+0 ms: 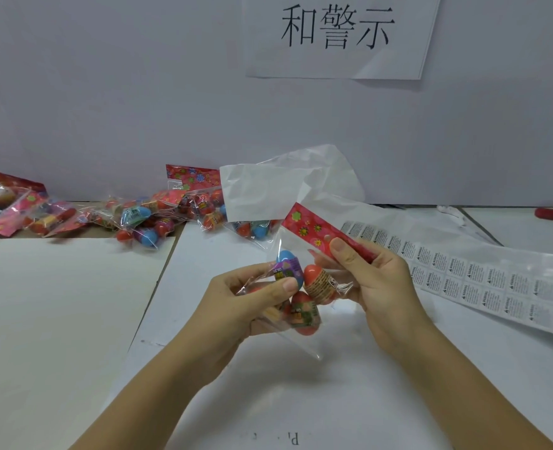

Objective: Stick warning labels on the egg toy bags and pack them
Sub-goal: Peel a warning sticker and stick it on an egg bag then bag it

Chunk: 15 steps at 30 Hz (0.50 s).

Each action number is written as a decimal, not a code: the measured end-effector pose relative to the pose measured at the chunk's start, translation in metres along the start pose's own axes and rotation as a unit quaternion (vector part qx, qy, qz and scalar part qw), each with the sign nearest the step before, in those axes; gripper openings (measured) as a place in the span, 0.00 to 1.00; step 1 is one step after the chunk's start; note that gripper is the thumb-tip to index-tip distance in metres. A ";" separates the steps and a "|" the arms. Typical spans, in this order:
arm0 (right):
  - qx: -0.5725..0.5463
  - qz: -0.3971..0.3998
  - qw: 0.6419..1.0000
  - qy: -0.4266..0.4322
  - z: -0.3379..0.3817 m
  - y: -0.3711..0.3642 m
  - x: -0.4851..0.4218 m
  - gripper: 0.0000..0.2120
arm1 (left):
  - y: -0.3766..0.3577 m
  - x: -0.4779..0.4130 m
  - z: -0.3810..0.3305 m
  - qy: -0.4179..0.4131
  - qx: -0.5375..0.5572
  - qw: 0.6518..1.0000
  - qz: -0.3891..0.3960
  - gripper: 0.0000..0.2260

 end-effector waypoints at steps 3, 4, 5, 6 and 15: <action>-0.005 0.000 1.000 -0.009 -0.001 0.000 -0.002 0.18 | 0.001 -0.001 0.003 0.011 -0.021 1.000 0.008 0.29; -0.010 0.000 1.000 -0.011 -0.001 0.001 -0.002 0.18 | 0.002 -0.001 0.004 0.016 -0.033 0.999 0.010 0.29; -0.017 0.000 1.000 -0.011 -0.001 0.001 -0.002 0.18 | 0.003 -0.001 0.005 0.019 -0.042 0.999 0.009 0.29; -0.028 0.004 1.000 -0.010 -0.001 0.001 -0.003 0.19 | 0.004 -0.001 0.006 0.018 -0.045 0.999 0.007 0.28; 0.035 0.165 0.979 -0.112 -0.016 -0.022 0.002 0.30 | 0.014 -0.005 0.000 -0.034 0.089 0.991 -0.088 0.25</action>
Point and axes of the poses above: each hand's wrist, its own x-axis away from the middle knuckle, its own y-axis out of the back of the hand, z = x × y, the point moved 5 cm from there along -x, towards the middle knuckle, and after that the axes turned 15 degrees about -y, right-handed, at the moved point
